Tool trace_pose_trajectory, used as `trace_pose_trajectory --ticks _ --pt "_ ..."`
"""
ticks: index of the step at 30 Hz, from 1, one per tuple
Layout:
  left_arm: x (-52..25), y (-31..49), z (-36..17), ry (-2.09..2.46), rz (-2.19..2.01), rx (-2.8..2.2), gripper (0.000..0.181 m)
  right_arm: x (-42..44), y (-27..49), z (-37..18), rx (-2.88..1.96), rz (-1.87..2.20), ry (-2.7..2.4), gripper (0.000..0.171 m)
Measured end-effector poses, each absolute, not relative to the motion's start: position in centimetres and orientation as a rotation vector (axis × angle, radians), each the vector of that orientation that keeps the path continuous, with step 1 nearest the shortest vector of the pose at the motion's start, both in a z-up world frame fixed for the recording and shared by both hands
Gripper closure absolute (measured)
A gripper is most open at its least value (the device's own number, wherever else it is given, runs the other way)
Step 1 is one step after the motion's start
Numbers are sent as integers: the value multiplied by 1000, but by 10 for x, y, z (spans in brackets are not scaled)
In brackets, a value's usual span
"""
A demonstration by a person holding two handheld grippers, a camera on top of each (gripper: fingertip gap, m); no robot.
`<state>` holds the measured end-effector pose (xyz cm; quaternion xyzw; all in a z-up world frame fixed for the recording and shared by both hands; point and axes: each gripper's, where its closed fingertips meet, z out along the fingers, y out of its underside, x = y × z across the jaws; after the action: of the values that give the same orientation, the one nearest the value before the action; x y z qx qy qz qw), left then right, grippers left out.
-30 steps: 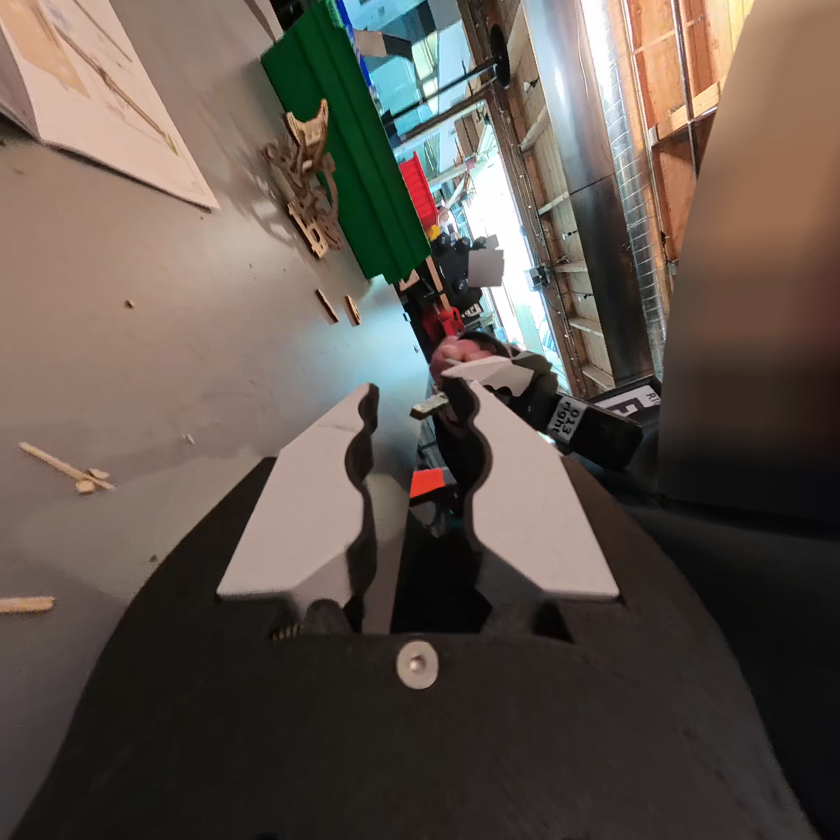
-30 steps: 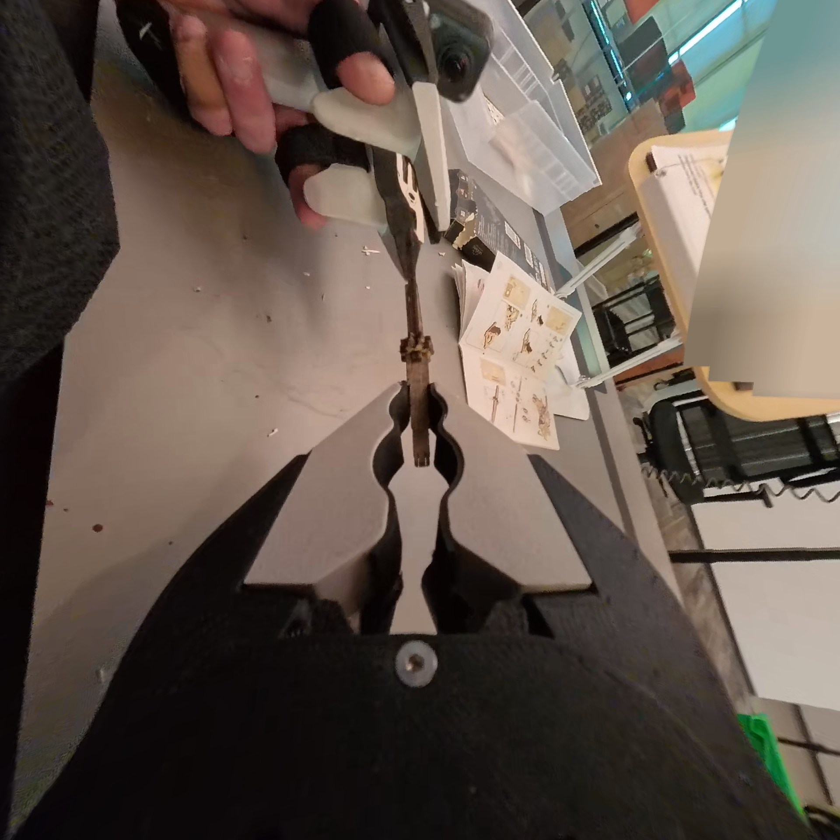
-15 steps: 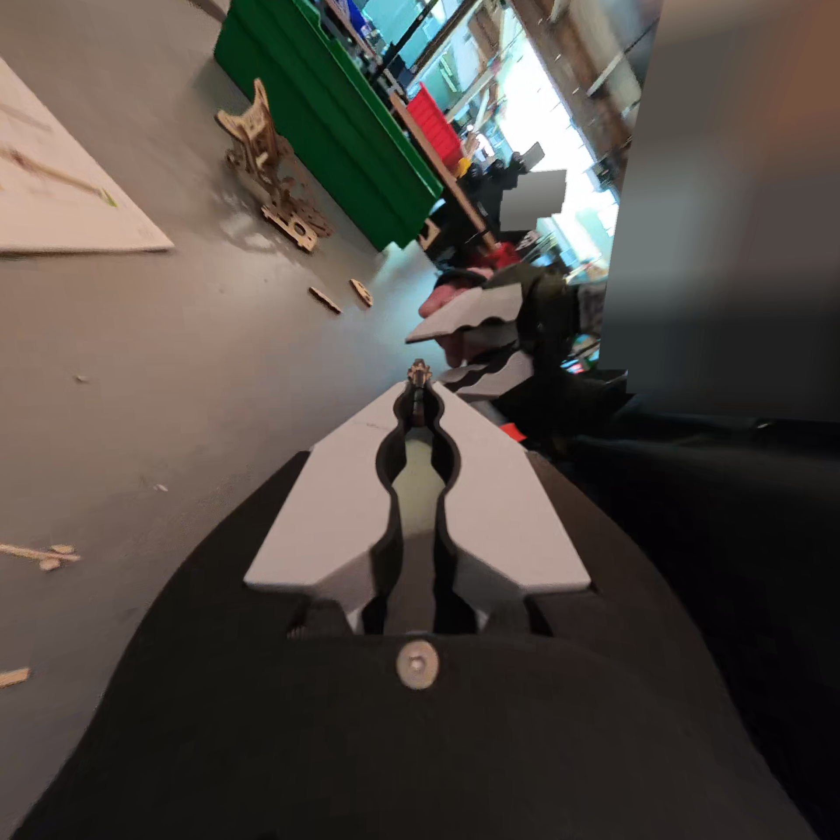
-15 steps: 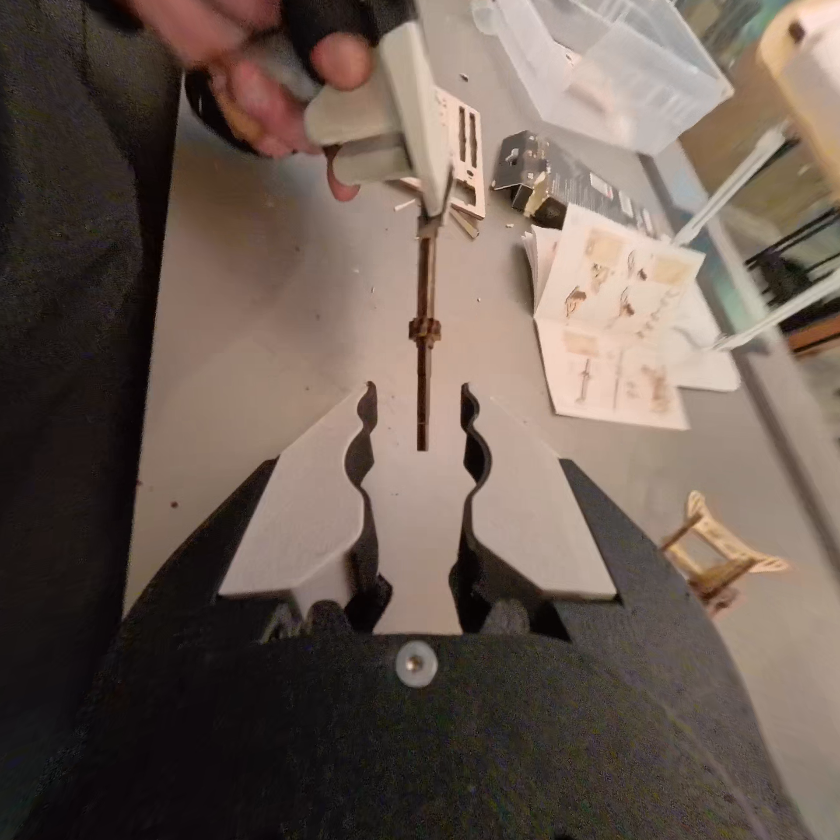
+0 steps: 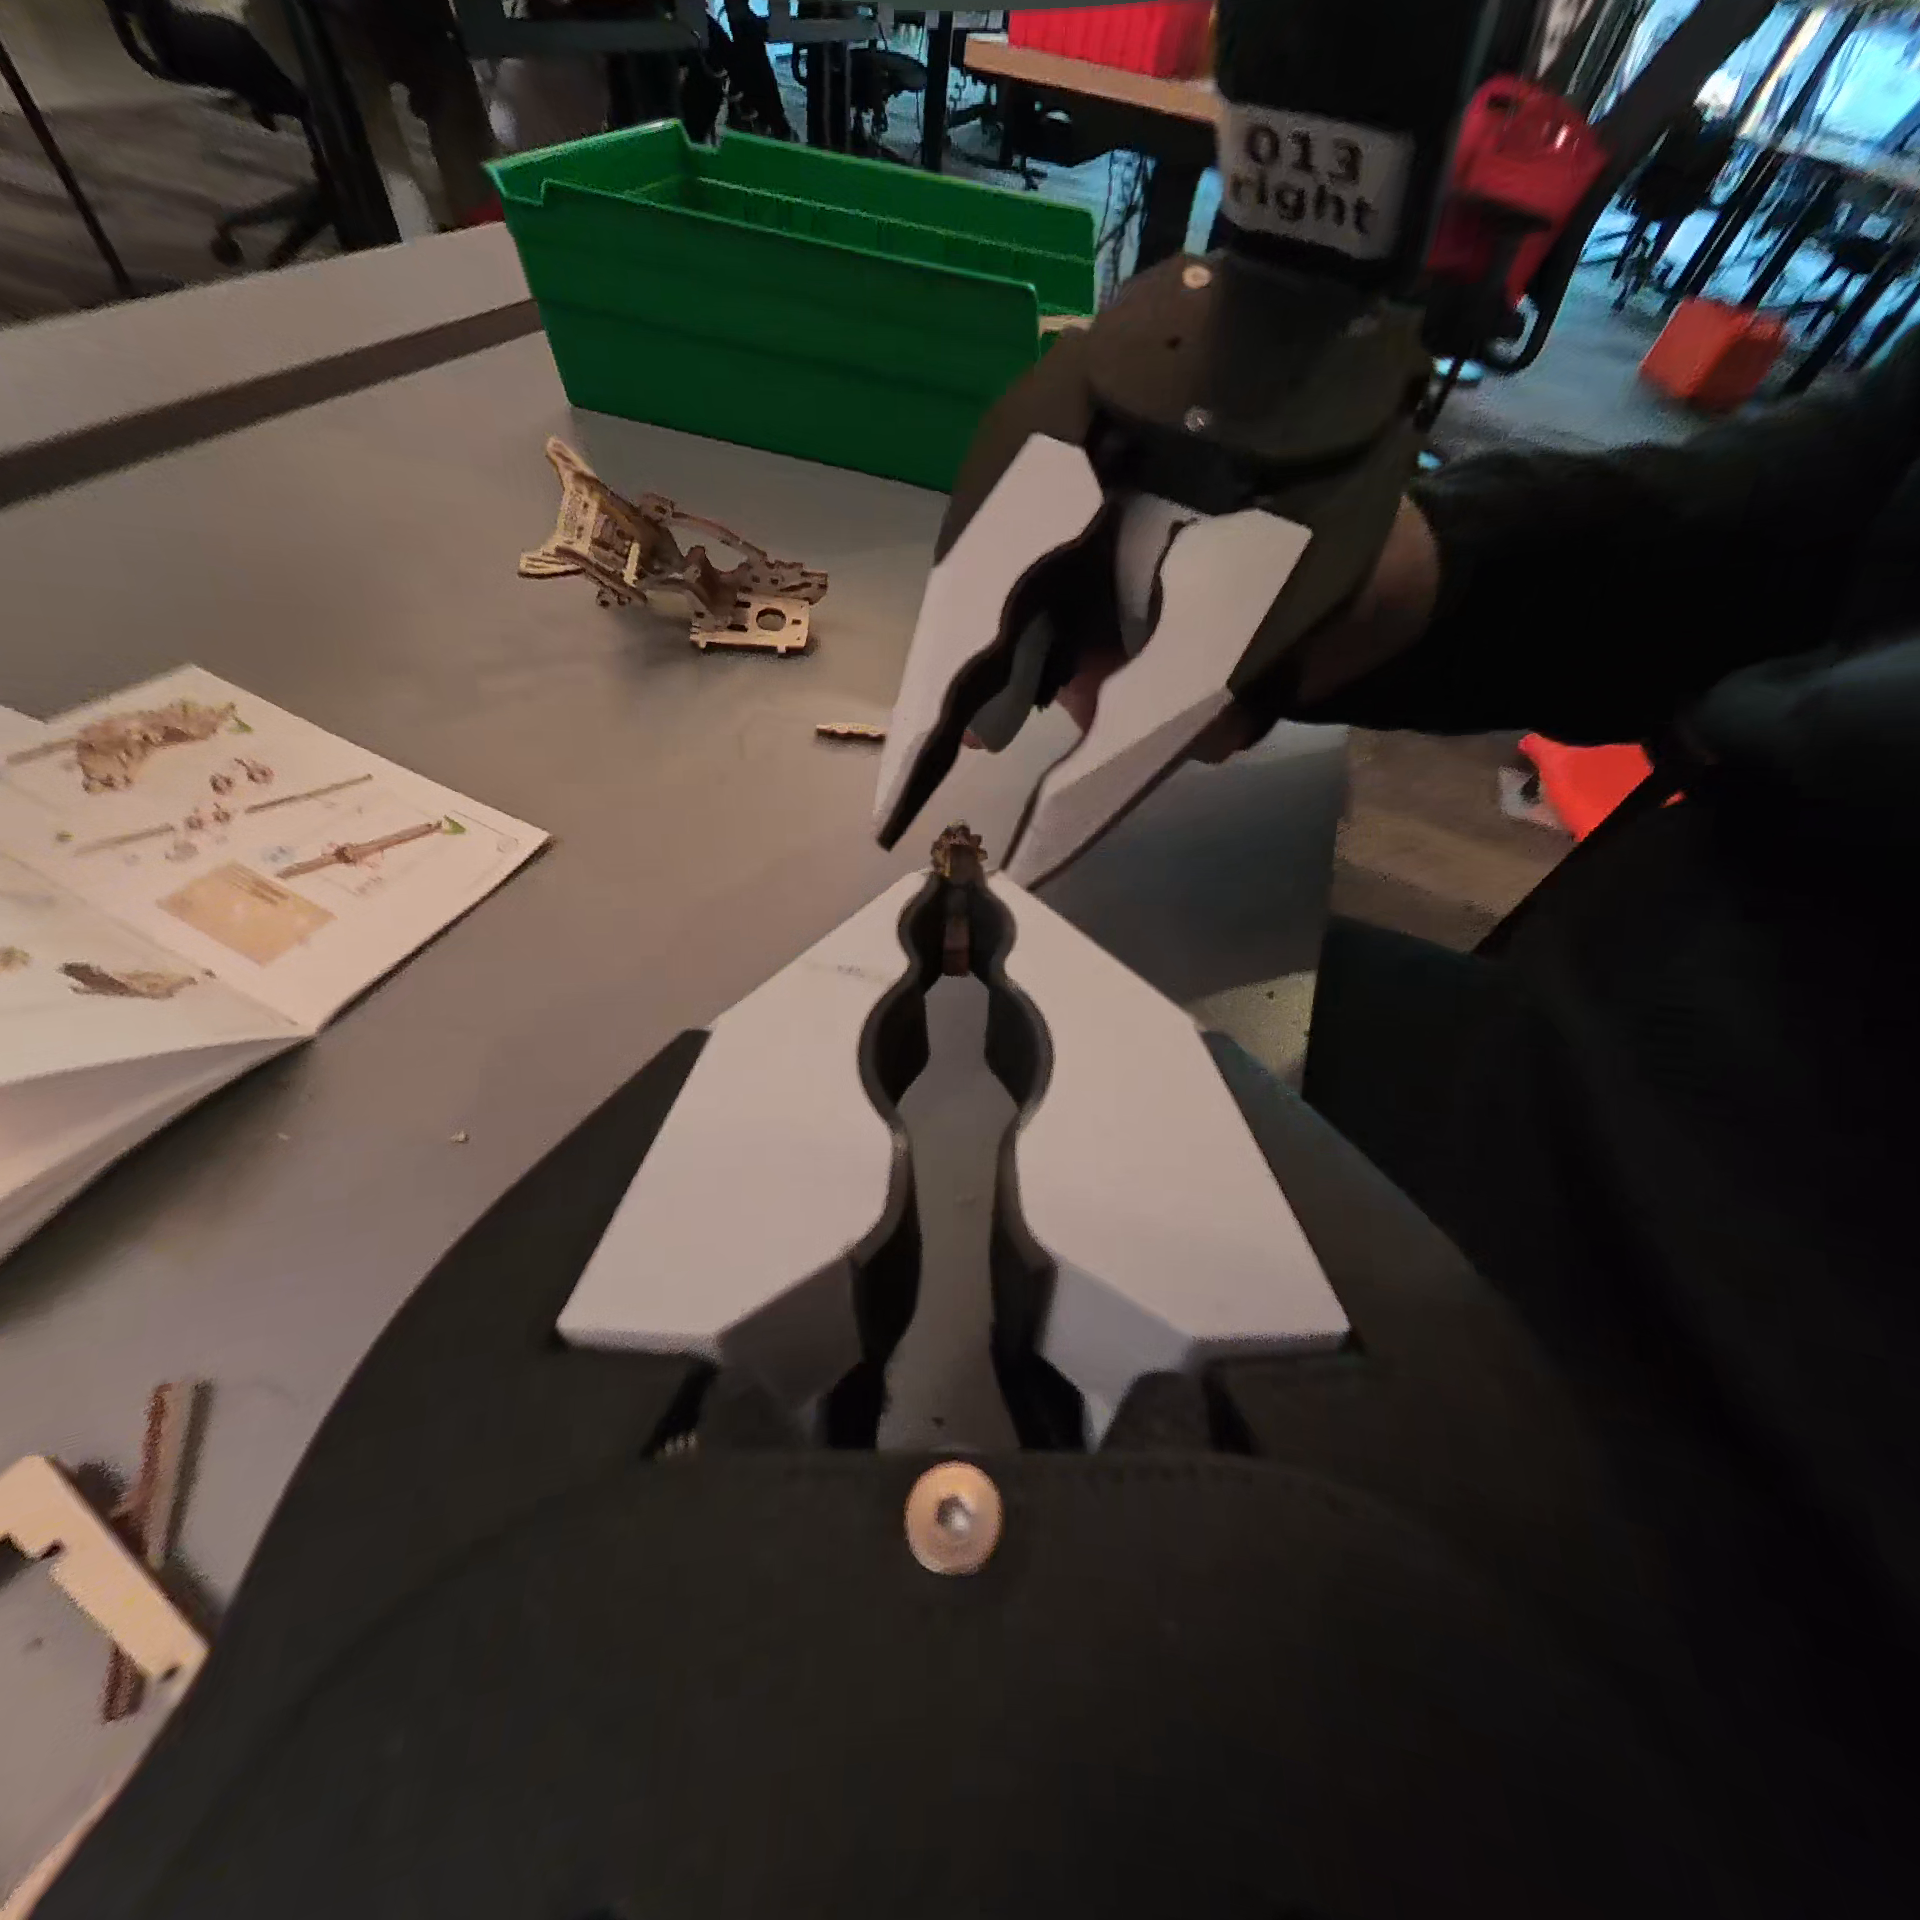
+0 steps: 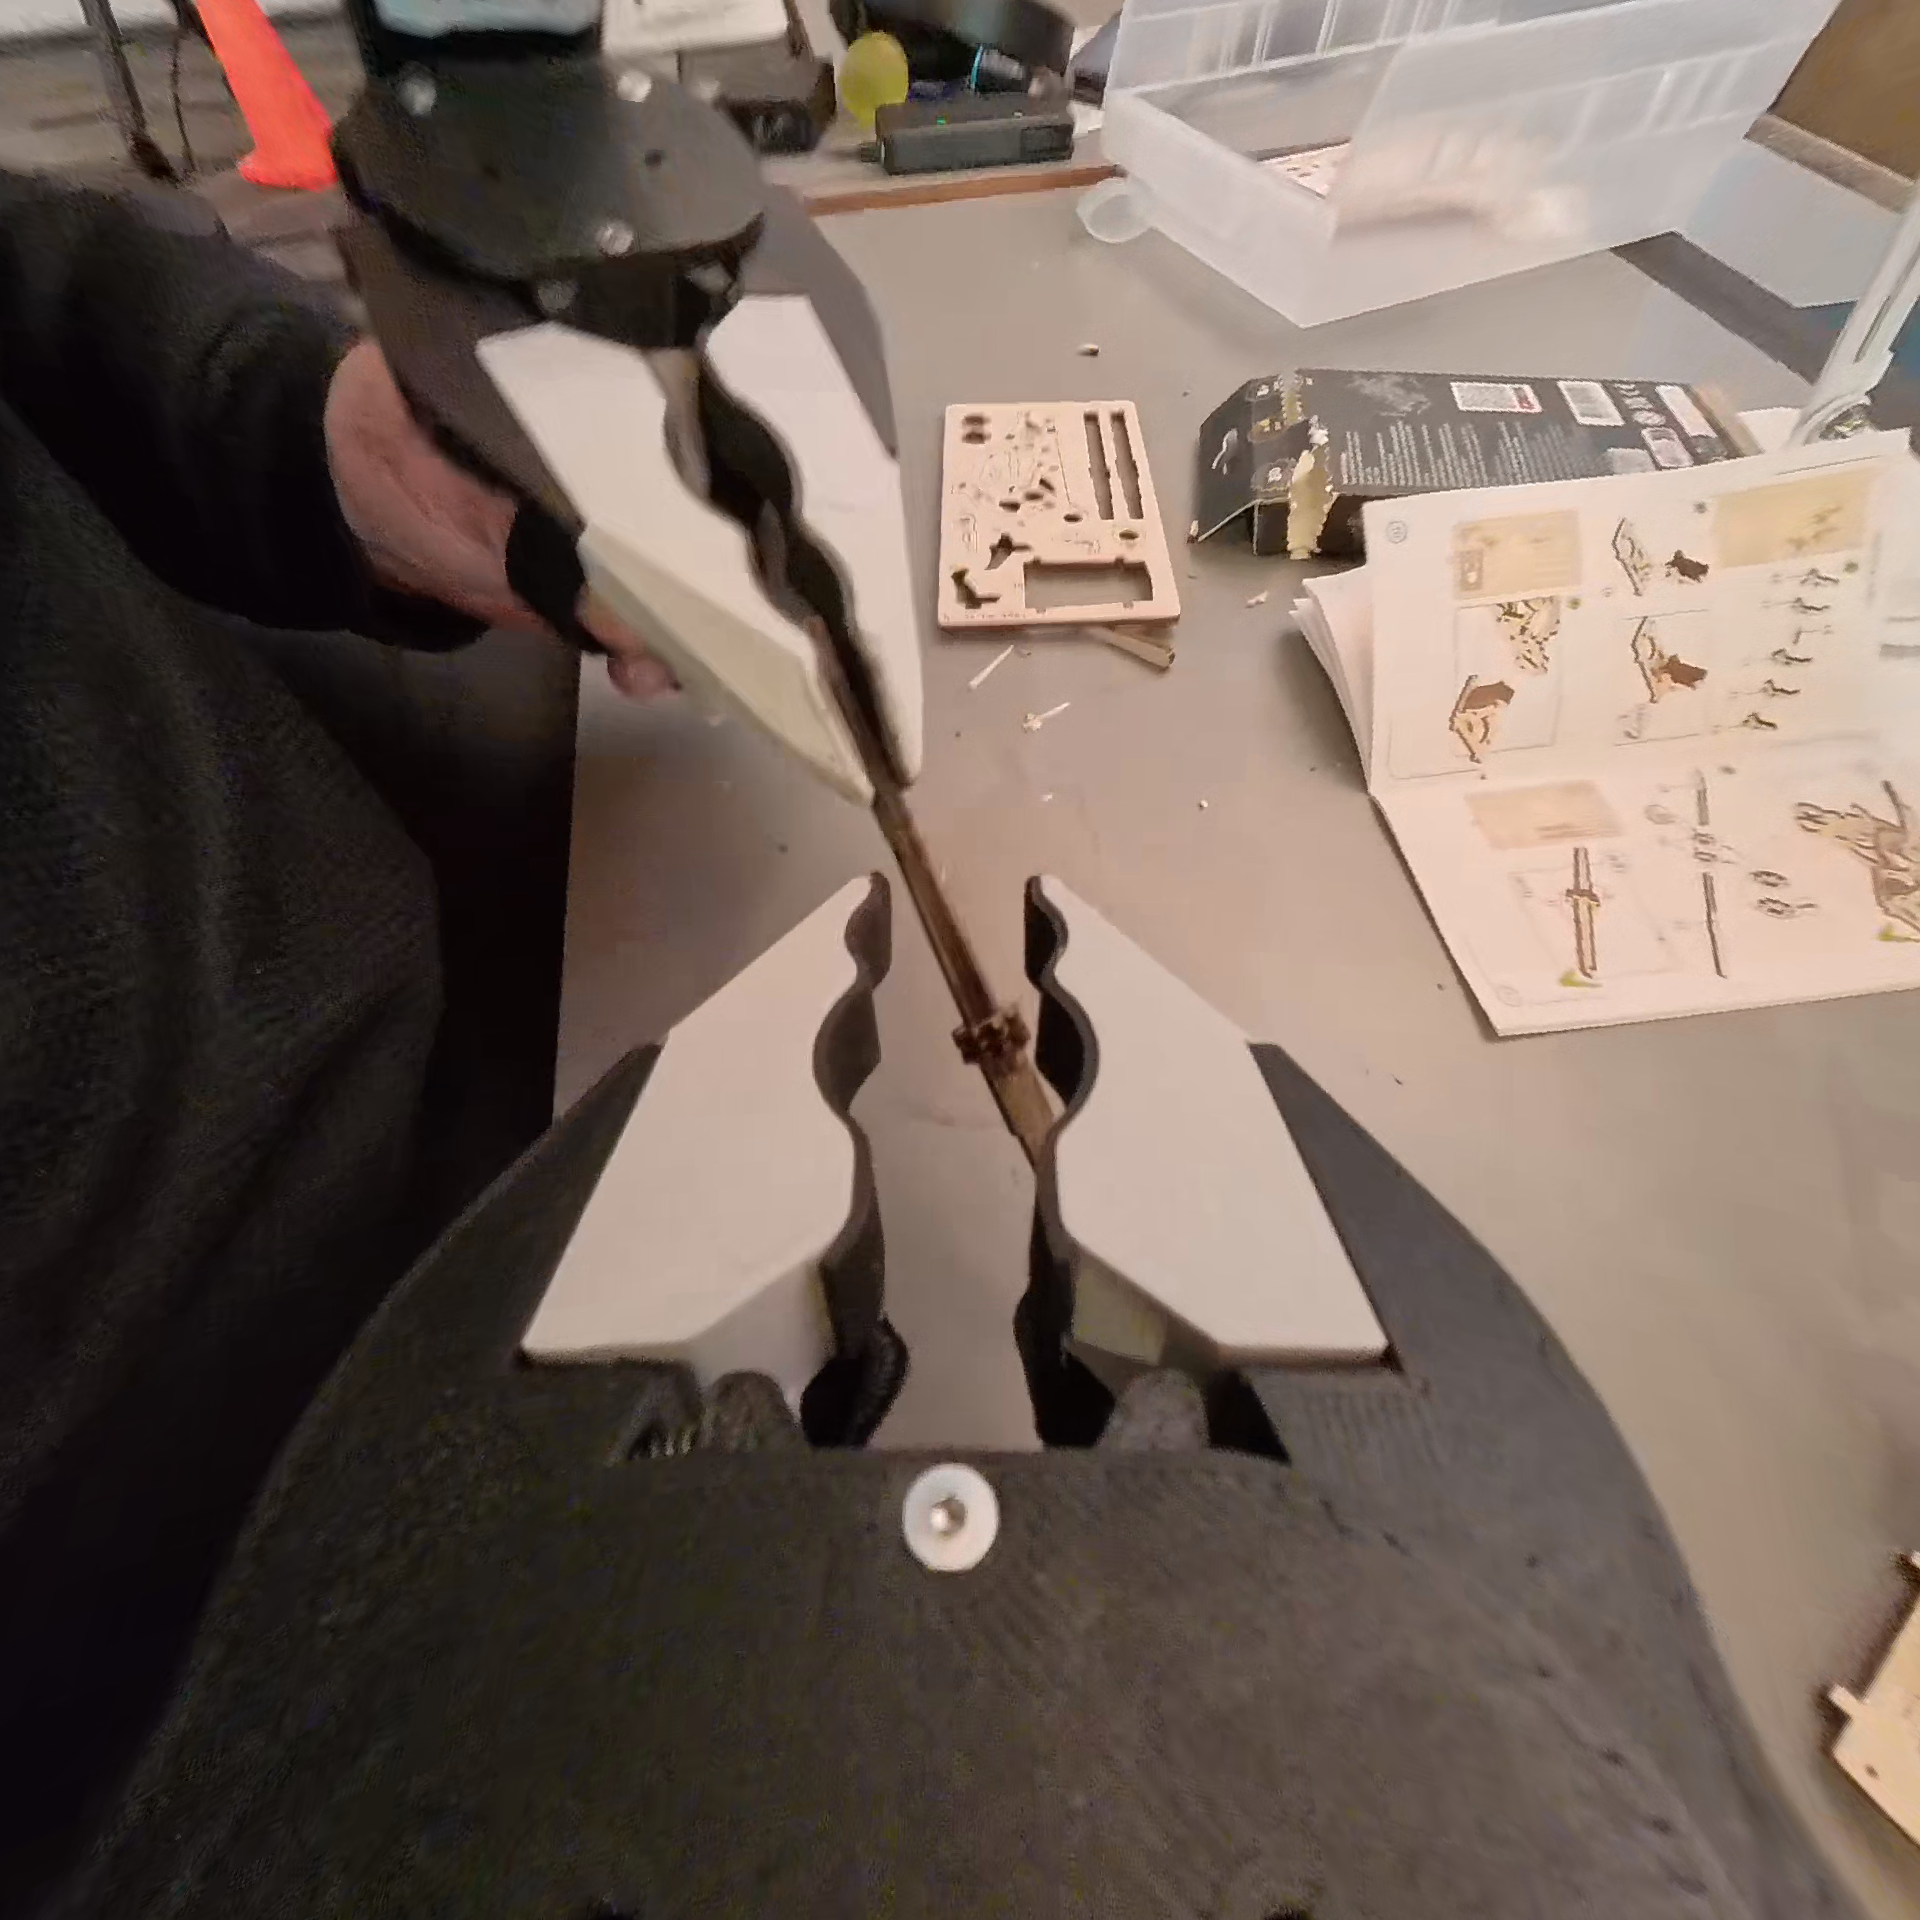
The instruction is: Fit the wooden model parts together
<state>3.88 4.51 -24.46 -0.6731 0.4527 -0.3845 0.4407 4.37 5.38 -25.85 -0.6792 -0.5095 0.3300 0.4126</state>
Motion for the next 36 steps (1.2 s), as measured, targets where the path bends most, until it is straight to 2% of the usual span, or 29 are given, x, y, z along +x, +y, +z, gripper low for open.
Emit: trace_pose_trajectory --ticks 11,19,26,29,34,36 --pt "44 50 -245 1224 -609 -1601 179 40 57 -255 -1875 1062 -1077 161" --pt "44 47 -255 1294 -488 -1586 179 39 53 -268 -1933 1010 -1148 165" --pt "43 47 -260 1311 -450 -1591 178 41 54 -274 -1981 962 -1150 163" --pt "41 49 -257 1283 -467 -1597 179 48 61 -281 -2012 847 -1152 171" --pt "36 56 -255 1146 -609 -1698 179 47 56 -265 -1936 970 -1122 171" --pt "34 60 -255 1080 -682 -1743 179 47 56 -266 -1903 905 -1169 165"
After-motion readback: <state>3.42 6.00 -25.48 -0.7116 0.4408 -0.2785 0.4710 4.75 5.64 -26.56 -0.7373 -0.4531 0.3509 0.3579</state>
